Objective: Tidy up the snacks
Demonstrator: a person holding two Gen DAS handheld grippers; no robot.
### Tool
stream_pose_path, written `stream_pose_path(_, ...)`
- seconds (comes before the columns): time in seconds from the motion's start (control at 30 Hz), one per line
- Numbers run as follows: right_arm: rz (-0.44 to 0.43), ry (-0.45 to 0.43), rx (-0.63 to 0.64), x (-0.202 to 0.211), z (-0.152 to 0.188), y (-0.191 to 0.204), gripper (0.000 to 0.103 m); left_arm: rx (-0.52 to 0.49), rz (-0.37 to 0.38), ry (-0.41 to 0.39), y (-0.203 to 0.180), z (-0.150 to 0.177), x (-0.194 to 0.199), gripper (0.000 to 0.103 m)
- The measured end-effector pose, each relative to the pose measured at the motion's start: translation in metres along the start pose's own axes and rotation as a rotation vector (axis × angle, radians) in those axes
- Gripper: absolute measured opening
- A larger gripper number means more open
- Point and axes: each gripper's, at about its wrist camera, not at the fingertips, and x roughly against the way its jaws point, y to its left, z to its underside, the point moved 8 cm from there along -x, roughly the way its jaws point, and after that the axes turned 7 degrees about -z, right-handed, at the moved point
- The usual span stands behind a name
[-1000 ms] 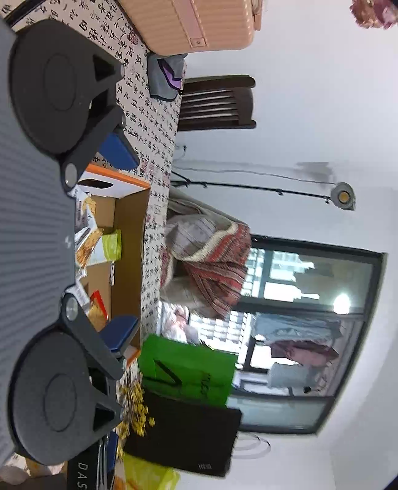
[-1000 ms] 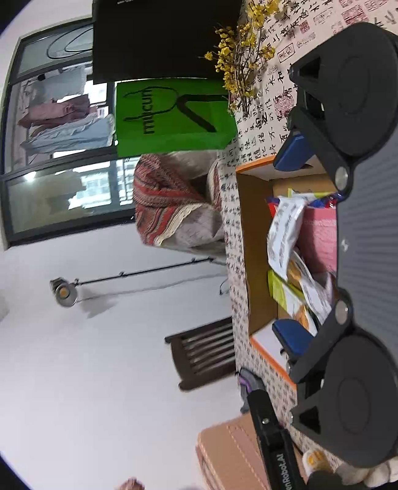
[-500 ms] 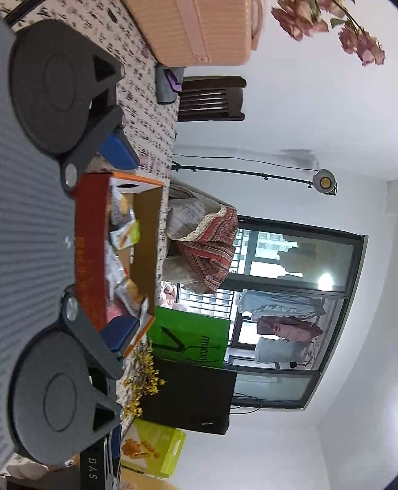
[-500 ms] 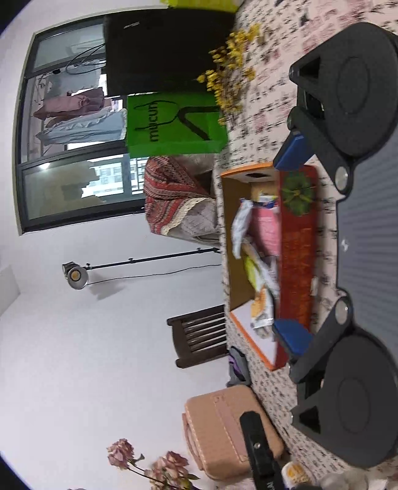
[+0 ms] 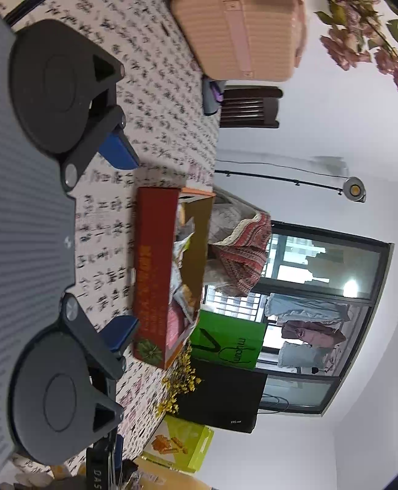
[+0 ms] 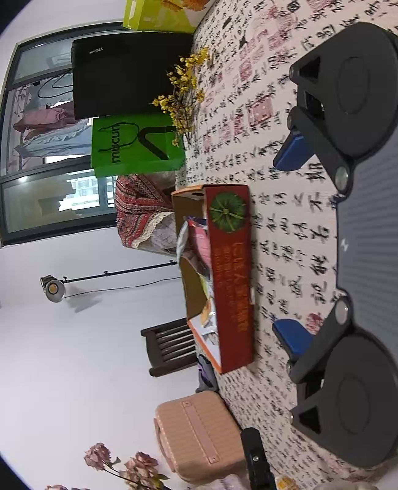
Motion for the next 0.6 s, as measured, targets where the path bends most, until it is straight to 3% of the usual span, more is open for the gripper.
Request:
stream_pose_path(0.3, -0.011, 0.038, 0.007, -0.003, 0.013, 0.008, 0.103, -0.007, 0.004, 0.058, -0.002, 0.021, -0.001, 0.103)
stream_pose_path(0.6, -0.013, 0.046, 0.011, -0.004, 0.016, 0.009, 0.103, -0.005, 0.009, 0.067, -0.002, 0.025, -0.002, 0.103)
